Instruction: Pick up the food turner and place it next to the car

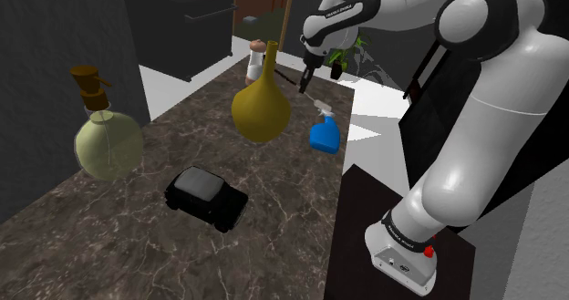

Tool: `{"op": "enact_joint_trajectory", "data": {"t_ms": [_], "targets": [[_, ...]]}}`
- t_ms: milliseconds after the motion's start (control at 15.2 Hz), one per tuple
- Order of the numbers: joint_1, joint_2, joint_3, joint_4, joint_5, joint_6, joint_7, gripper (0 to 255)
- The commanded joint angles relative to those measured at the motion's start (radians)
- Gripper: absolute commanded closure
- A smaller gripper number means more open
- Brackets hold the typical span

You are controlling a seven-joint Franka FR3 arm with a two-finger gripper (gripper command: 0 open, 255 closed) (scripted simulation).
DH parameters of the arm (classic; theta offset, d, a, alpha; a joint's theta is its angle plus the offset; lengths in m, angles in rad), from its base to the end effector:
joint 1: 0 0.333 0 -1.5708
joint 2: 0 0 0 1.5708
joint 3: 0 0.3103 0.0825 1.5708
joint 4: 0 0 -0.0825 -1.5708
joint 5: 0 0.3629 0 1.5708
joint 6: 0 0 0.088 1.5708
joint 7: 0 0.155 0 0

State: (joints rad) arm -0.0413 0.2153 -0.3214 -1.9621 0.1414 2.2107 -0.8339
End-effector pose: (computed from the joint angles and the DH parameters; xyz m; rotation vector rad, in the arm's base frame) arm 0.5525 -0.1944 0.3336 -3.0649 -0.6177 -0.1023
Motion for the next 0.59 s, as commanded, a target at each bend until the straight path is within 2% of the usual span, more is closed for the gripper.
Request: {"op": "enact_joint_trajectory", "data": {"t_ms": [0, 528], "targets": [[0.000, -0.012, -0.002, 0.014, -0.006, -0.025, 0.004, 255], [0.004, -0.053, -0.007, 0.072, -0.029, -0.122, 0.022, 255]]}}
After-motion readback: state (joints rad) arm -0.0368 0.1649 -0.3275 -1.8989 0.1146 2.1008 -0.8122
